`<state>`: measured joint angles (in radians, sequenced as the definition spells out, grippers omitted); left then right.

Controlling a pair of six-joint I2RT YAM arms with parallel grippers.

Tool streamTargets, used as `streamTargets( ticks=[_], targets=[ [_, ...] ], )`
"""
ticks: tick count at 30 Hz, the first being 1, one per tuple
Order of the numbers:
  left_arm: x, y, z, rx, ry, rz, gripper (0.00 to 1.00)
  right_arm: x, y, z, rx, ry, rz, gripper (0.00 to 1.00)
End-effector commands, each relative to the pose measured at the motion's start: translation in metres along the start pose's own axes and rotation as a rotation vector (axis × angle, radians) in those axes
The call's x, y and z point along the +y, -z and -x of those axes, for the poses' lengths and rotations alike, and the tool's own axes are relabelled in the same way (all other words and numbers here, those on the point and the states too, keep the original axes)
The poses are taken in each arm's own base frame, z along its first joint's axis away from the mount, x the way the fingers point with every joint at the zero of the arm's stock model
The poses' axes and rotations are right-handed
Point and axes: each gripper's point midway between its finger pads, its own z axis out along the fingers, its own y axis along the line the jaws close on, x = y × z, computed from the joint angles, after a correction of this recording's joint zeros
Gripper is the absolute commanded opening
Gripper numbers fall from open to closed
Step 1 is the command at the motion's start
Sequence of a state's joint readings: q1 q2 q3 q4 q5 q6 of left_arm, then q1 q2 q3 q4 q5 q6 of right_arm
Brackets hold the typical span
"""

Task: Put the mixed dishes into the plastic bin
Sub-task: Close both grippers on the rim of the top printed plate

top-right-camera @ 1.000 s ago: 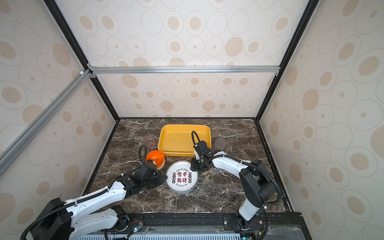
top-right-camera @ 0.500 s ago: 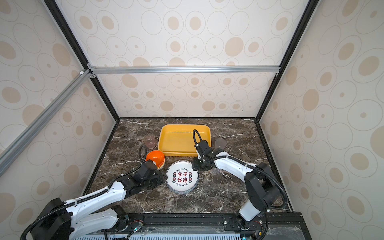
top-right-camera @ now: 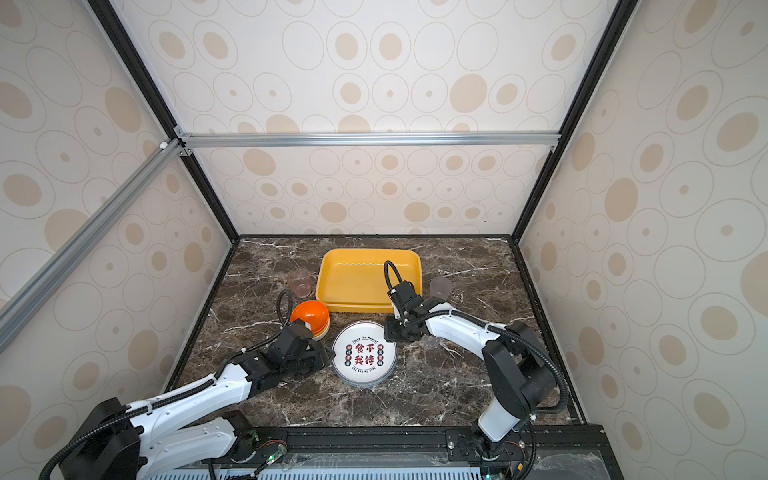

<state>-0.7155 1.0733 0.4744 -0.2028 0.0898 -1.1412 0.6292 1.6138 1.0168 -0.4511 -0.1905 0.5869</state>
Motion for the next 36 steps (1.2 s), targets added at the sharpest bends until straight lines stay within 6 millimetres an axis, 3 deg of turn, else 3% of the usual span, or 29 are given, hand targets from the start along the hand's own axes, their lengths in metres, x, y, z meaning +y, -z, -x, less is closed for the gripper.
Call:
streamTargets(
  ticks=[1,29,36],
  targets=[
    [0.002,0.002,-0.001,-0.011,0.010,0.006,0.45,0.002,-0.003,-0.007,0.021,0.000,0.011,0.39],
    [0.007,0.000,-0.003,-0.014,0.022,0.014,0.44,0.010,-0.021,-0.017,0.081,-0.011,0.070,0.31],
    [0.006,0.000,-0.001,-0.021,0.025,0.008,0.41,0.014,-0.021,-0.017,0.085,-0.001,0.081,0.23]
  ],
)
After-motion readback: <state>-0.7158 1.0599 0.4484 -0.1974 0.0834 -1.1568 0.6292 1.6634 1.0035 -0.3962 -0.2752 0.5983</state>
